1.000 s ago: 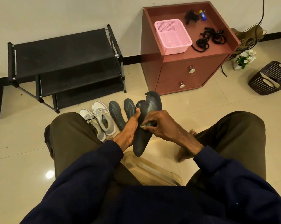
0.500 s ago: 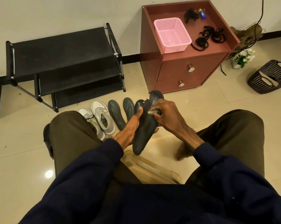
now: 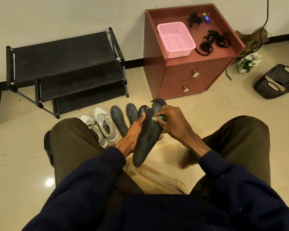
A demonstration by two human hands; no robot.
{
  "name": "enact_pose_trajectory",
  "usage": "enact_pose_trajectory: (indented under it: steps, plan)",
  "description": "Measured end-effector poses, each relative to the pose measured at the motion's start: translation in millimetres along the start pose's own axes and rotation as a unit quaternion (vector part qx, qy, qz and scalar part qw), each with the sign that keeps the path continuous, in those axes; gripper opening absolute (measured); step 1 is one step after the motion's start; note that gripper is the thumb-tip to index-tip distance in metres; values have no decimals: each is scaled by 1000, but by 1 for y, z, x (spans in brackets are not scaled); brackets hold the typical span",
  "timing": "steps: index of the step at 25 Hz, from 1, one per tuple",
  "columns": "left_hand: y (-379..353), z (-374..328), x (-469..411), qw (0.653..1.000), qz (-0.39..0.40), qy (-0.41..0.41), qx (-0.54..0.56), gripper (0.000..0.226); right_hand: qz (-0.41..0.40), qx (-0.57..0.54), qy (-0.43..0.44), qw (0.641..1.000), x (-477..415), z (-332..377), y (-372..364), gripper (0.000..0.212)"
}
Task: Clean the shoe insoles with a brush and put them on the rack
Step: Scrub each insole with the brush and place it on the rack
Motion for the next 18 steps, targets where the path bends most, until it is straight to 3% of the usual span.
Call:
enact_pose_trajectory:
  steps: [2, 3, 6, 10, 11, 15, 18]
  plan:
    - [-2, 1, 3, 1000, 3, 27, 0, 52, -54, 19, -28, 998, -1, -8, 6, 14]
    - [-2, 0, 3, 1000, 5, 25, -4, 49, -44, -3, -25, 999, 0, -7, 4, 15]
    - [-2, -3, 1, 1000, 15, -2, -11, 35, 68, -57, 4, 996, 6, 9, -11, 15]
    - [-3, -5, 4, 999, 7, 9, -34, 36, -47, 6, -47, 998, -4, -1, -2, 10]
    - [-3, -4, 6, 999, 8, 13, -34, 37, -43, 5, -47, 998, -3, -2, -3, 10]
    - [-2, -3, 4, 1000, 11, -13, -26, 41, 80, -37, 11, 996, 2, 14, -14, 14]
    - [-3, -4, 2, 1000, 0, 10, -6, 49, -26, 26, -28, 999, -9, -3, -1, 13]
Point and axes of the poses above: each hand's wrist, its own x-axis away from the middle knuckle, its own y-axis out of the back of the hand, z = x × y, the point moved 3 cm from there along -x, towards the middle knuckle, and after that the axes turned 3 degrees about z, right-handed, at the moved point
